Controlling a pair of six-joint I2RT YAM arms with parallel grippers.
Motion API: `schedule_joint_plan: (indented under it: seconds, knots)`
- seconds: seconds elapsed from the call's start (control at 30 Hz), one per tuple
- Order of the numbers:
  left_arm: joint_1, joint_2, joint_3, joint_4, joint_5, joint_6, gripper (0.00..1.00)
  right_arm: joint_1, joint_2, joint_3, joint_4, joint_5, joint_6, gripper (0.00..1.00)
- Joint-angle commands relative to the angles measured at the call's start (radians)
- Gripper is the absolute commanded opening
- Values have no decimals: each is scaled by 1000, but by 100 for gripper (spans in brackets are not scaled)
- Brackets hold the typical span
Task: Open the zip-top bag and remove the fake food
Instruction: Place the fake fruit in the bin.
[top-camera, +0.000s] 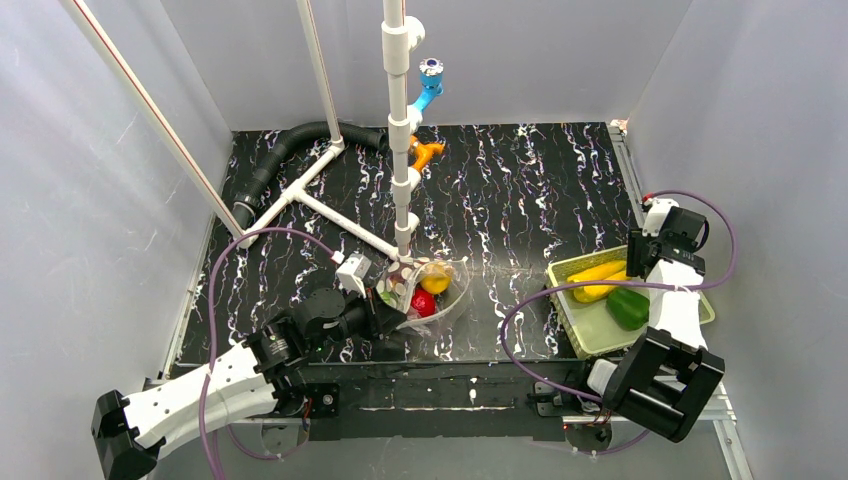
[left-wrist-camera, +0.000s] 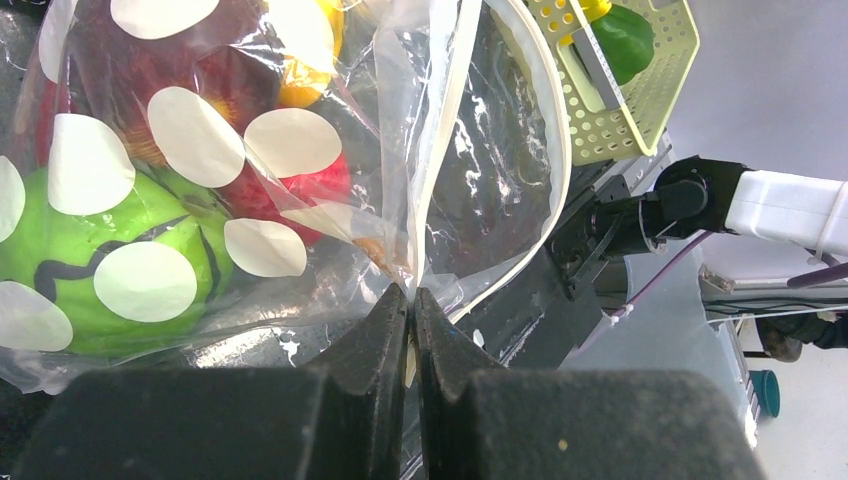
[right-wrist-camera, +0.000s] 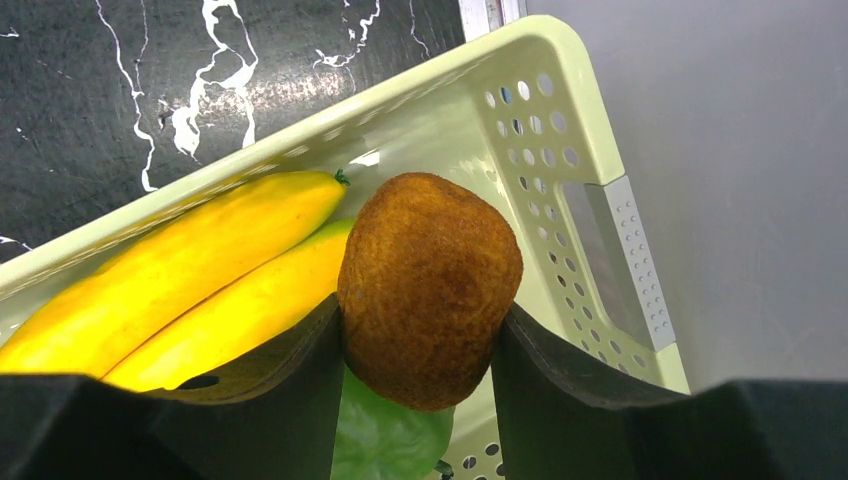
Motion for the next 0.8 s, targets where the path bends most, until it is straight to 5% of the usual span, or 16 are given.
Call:
schedule_joint_plan:
  seconds: [0.0,0.3,0.77]
  knots:
    - [-2,-2,-1,-2,-18,15,5,-10,1,-2,51,32,21,50]
    - [-2,-15,-9,-1,-16,11,5,-15,9,2,32,9,12,76]
    - [-3,-46,-36,33,-18,4,13,-18,-38,30,-56,-208,-3,80]
